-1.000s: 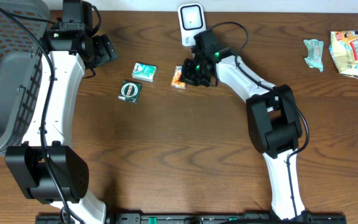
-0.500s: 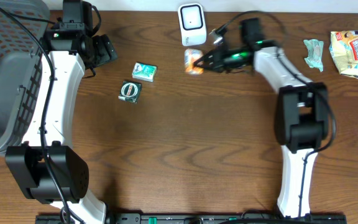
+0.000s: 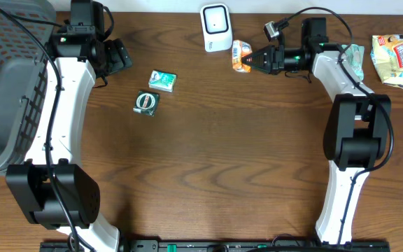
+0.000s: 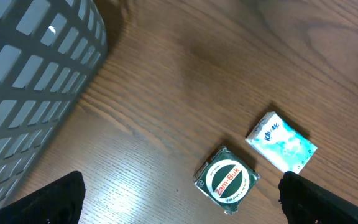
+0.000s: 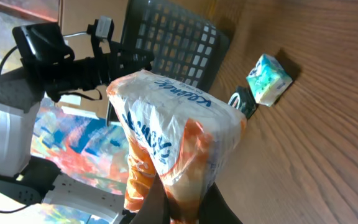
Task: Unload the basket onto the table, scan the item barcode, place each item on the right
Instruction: 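Hold the orange Kleenex pack under the scanner with the right gripper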
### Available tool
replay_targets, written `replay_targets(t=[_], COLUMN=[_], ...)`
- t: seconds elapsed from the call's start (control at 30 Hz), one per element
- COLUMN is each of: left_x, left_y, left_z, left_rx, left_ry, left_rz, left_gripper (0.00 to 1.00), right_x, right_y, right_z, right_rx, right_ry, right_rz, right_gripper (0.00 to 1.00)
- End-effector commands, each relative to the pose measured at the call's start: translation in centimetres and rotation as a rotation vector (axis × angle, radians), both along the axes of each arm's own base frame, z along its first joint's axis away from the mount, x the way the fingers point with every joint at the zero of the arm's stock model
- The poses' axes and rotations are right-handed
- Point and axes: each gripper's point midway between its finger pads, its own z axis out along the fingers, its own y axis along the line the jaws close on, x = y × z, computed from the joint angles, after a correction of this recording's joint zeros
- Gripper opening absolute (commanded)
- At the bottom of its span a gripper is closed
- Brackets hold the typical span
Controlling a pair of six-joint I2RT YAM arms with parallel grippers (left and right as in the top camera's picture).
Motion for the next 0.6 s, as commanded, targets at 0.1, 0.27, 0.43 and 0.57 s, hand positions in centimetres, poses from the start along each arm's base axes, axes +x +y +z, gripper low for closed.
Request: replay_targets(t=[0.1,0.27,0.43,0.57], left_x=[0.1,0.1,0.1,0.1], left_y=[0.2,0.2,0.2,0.2], left_z=[0.0,0.0,0.0,0.0], left_rx=[0.014,0.014,0.014,0.014], left_ry=[0.001,0.001,0.002,0.002], left_rz=[0.0,0.0,0.0,0.0], left_gripper=[0.98,0.98,0.98,0.98], right_x=[-1.0,-1.2,-1.4,-1.4], right_y=[1.3,1.7,2.2,2.7], right_z=[2.3,2.3,2.3,2.3], right_rx=[0.042,0.043,0.044,0.04], right_ry=[-0.062,-0.081,-0.125,-0.137], right_rz=[0.049,0.058,0.07,0.078], right_gripper=[0.01,0.01,0.01,0.01])
